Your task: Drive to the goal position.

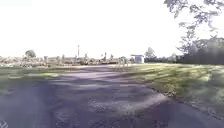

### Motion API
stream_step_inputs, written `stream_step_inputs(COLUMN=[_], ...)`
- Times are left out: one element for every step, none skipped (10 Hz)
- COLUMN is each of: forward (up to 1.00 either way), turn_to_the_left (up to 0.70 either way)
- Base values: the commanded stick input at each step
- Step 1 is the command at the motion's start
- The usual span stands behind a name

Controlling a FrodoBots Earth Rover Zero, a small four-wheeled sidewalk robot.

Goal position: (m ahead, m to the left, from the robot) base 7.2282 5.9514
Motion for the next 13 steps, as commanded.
stream_step_inputs(forward=[0.85,0.85,0.85,0.85,0.85,0.85,0.85,0.85,0.85,0.85,0.85,0.85,0.85], turn_to_the_left=[0.00,0.00,0.00,0.00,0.00,0.00,0.00,0.00,0.00,0.00,0.00,0.00,0.00])
